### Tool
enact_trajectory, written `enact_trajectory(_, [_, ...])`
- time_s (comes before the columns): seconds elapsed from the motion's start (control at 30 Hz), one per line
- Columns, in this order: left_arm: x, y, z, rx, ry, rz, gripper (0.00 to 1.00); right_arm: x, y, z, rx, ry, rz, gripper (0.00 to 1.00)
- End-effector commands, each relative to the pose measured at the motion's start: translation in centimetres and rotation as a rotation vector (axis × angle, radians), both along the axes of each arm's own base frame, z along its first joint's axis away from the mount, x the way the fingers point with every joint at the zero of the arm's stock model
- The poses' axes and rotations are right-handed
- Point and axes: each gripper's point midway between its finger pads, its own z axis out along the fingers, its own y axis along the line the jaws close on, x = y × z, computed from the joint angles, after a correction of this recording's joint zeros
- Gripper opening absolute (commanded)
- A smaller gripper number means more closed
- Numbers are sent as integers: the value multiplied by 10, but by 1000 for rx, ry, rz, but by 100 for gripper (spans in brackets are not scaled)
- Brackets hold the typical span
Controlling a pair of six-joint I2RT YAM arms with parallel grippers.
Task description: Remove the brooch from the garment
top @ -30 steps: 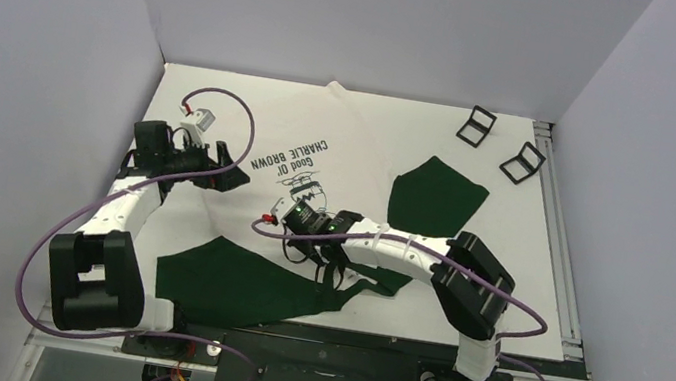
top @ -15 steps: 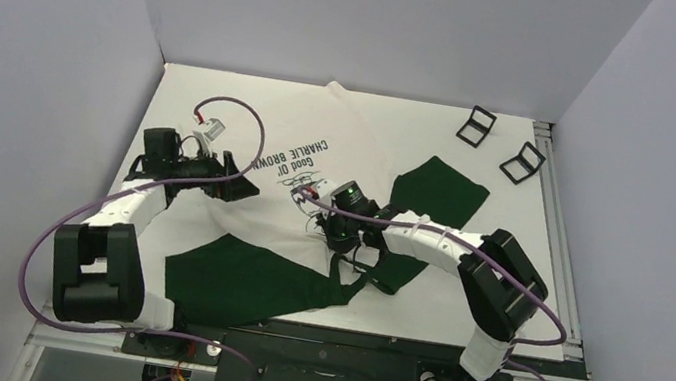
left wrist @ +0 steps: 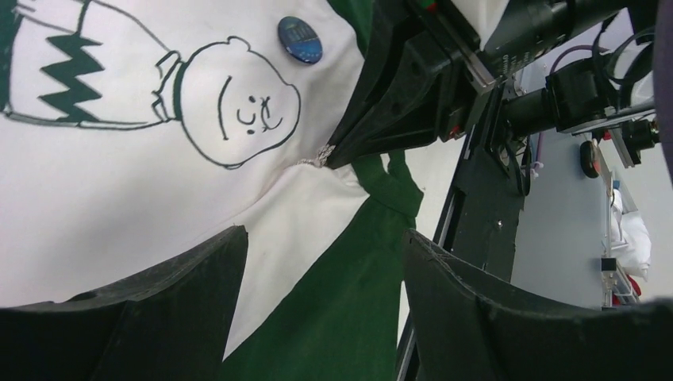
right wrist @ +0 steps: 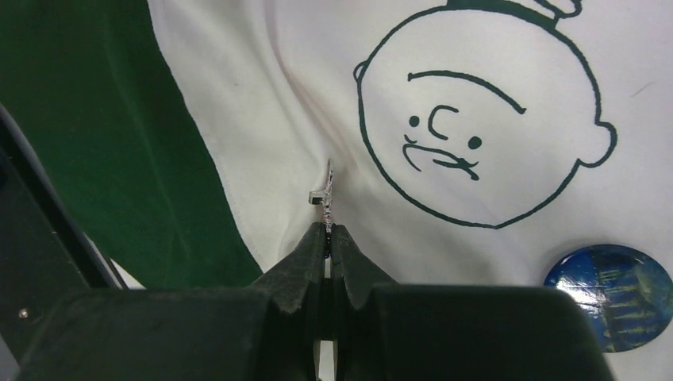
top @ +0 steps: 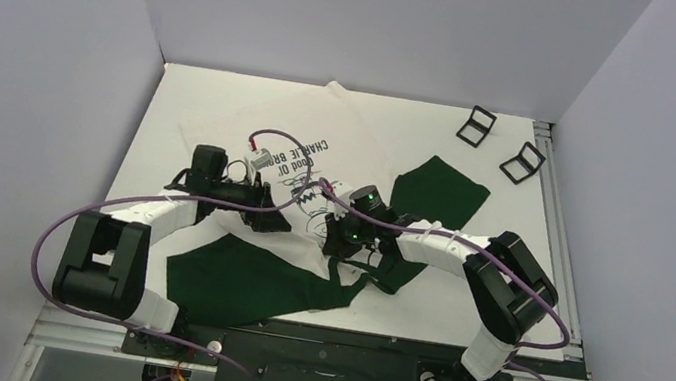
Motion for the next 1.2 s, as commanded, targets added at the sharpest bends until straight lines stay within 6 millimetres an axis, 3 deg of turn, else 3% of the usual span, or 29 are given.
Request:
enact_trajectory(0.0, [7,-20,18,-60,-74,-59,66,6,19,34,177,-14,15,0])
enact_trajectory(0.2, [9,-32,15,-152,-19,12,68,5,15,34,243,32,0,0])
enact_trajectory(0.47, [4,-42,-9,-214,64,85,69,3,16,37,315,67,-15,0])
enact_trajectory(0.67, [4,-51,-19,-211,83,99,62,4,17,40,360,94,-40,0])
enact_trajectory(0.83, [0,-55,-41,-91,92,115,60,4,20,45,396,111,-53,0])
enact_trajectory(0.97, [-4,-59,-52,-75,133,105,52,3,22,46,414,129,-55,0])
enact_trajectory(1.17, [-6,-62,-52,-82,132,88,45,4,18,46,427,140,-66,0])
